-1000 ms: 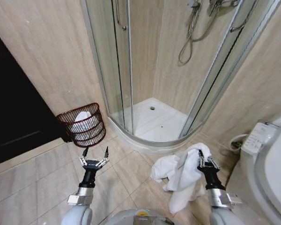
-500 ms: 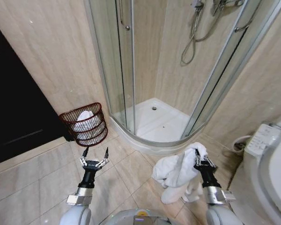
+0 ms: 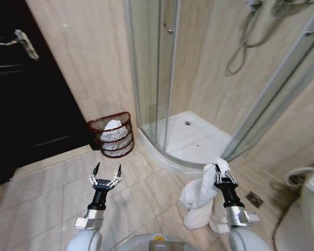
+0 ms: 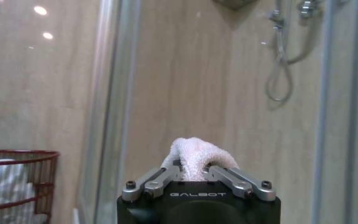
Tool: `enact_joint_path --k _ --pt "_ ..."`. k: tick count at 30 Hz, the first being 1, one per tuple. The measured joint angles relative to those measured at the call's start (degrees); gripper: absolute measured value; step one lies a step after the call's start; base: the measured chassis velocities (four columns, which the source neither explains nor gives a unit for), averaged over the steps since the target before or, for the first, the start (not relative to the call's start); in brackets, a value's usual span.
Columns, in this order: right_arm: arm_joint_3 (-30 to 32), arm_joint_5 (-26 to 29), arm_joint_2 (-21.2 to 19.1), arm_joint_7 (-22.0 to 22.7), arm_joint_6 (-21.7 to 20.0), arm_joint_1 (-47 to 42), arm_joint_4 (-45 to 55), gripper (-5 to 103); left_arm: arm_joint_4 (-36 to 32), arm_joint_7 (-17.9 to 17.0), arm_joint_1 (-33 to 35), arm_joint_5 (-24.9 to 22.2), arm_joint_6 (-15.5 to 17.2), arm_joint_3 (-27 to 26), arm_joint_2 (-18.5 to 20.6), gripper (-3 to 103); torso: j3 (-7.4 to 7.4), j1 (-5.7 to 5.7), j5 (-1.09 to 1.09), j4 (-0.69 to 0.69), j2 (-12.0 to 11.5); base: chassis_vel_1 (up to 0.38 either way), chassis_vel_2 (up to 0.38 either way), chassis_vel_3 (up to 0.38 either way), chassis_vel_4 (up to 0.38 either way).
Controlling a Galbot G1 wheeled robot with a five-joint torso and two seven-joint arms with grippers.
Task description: Discard the used towel into the hamper.
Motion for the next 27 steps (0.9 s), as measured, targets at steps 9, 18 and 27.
enact_joint_path --k 9,18,27 --pt "-0.3 -1.2 0.2 -0.6 -0.8 2.1 -1.3 9 0.0 -0.4 -0.1 -0.1 -0.1 0.0 0.1 100 0.0 0.01 0.0 -0.04 0.0 0.076 0.062 -0.023 -0.039" --pt "-0.7 -1.6 0.2 -1.0 -1.0 2.9 -1.7 9 0.2 -0.5 -0.1 -0.1 -0.2 0.1 0.1 100 -0.01 0.01 -0.03 -0.04 0.0 0.149 0.15 -0.151 -0.144" --pt "-0.8 -1.7 0.0 -1.6 -0.7 3.2 -1.7 9 0.1 -0.3 0.3 0.0 0.9 0.2 0.0 100 -0.01 0.01 -0.03 -0.02 0.0 0.127 0.154 -0.121 -0.127"
